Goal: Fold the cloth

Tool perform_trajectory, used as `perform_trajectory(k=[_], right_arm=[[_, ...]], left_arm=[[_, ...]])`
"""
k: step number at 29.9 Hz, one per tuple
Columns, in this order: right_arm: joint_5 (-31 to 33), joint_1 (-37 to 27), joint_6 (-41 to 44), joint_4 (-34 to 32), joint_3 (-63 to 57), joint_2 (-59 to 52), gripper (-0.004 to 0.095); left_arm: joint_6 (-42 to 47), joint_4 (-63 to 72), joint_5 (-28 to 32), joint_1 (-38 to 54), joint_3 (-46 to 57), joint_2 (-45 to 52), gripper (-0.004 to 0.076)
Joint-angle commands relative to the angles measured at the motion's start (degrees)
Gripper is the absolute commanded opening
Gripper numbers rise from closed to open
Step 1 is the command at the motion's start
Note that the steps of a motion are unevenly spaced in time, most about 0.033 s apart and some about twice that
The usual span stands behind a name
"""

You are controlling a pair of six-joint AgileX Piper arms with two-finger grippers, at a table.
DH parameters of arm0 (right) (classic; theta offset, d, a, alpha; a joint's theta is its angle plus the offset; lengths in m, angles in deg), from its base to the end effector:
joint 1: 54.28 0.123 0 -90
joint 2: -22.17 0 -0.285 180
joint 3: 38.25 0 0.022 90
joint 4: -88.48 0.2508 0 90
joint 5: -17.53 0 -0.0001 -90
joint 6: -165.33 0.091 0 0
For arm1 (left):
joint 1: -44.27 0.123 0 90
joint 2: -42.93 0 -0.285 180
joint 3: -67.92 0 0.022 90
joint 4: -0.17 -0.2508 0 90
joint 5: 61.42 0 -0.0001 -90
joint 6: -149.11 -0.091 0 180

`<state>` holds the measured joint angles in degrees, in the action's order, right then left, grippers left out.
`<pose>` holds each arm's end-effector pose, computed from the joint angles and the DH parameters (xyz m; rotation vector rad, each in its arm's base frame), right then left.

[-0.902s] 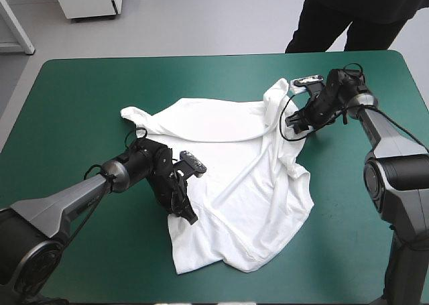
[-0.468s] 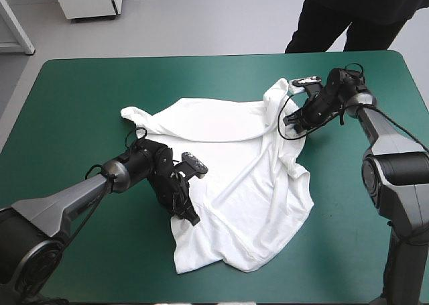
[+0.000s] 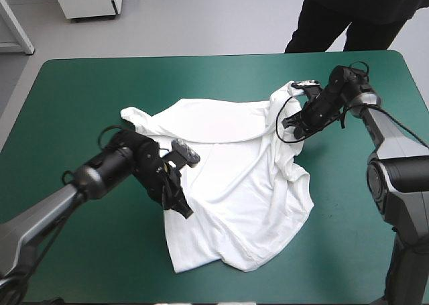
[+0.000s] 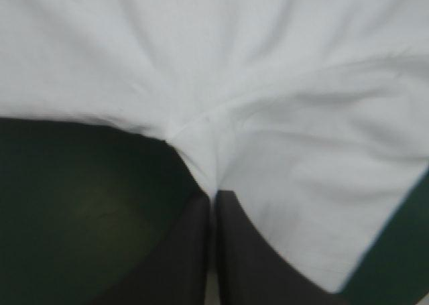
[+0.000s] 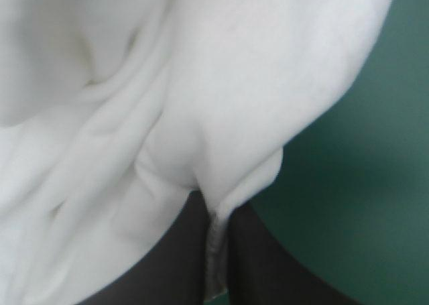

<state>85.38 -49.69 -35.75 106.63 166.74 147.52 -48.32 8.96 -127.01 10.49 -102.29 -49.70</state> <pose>0.4313 0.0610 0.2470 -0.5112 2.8239 0.3949 0.2271 -0.1672 0.2872 1.2074 2.6857 -0.2576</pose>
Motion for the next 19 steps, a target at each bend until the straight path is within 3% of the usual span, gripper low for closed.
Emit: perform_trajectory(k=[1, 8, 19], right_arm=[[1.2, -2.3, 1.1, 0.9, 1.5, -11.3, -0.0017], [0.4, -6.7, 2.8, 2.8, 1.5, -28.5, -0.0017], [-14.3, -7.7, 2.5, 8.0, 1.5, -56.6, -0.0017]], left_arm=[[3.8, -2.2, -5.6, -0.4, -8.8, 11.2, -0.0022], [6.4, -7.9, -8.1, -0.4, -25.8, 22.9, -0.0022], [3.1, -6.8, -5.6, -0.4, -53.2, 25.0, -0.0022]])
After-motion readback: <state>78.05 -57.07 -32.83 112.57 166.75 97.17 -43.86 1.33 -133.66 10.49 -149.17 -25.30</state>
